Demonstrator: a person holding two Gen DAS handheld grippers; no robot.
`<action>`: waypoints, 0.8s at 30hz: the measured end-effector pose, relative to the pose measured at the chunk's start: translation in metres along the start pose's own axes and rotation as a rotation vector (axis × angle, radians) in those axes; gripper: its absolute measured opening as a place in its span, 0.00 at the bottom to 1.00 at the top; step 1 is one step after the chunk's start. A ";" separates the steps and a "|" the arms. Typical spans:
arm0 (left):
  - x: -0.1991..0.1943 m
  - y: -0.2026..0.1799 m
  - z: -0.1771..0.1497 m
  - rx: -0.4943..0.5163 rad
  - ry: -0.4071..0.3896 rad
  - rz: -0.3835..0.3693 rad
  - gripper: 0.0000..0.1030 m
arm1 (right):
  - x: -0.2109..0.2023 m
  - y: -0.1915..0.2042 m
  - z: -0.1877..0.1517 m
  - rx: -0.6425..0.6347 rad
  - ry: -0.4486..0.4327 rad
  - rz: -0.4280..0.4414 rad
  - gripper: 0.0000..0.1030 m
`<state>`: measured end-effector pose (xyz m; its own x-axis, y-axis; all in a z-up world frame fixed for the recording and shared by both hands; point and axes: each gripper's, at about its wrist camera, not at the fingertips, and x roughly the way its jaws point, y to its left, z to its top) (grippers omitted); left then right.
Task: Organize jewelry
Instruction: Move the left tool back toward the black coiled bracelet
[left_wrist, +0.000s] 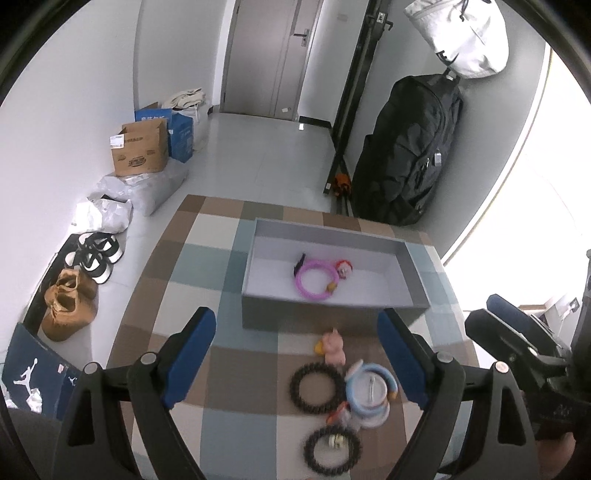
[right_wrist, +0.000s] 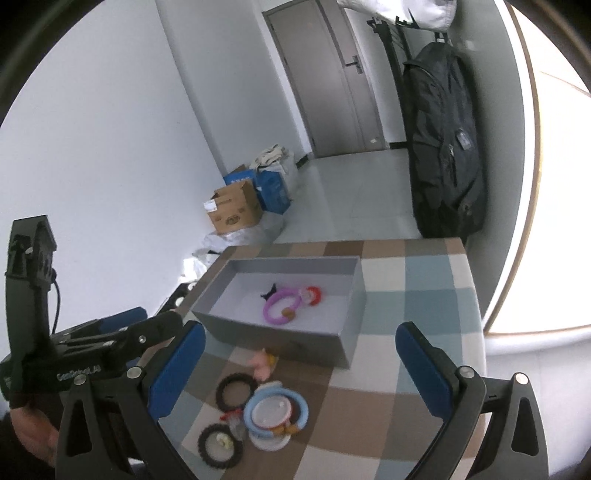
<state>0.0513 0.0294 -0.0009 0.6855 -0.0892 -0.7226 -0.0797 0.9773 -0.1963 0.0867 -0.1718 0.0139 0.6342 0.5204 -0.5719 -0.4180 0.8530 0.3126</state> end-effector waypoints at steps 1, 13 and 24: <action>-0.002 0.000 -0.002 0.001 0.000 0.001 0.84 | -0.002 0.000 -0.003 0.005 0.001 -0.001 1.00; -0.004 0.002 -0.040 0.004 0.088 -0.042 0.84 | -0.012 -0.004 -0.022 0.030 0.033 -0.032 1.00; 0.023 -0.019 -0.072 0.089 0.303 -0.064 0.84 | -0.018 -0.016 -0.024 0.073 0.041 -0.070 1.00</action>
<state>0.0164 -0.0050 -0.0620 0.4390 -0.1910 -0.8779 0.0295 0.9797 -0.1984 0.0661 -0.1956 0.0008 0.6322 0.4583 -0.6247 -0.3239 0.8888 0.3243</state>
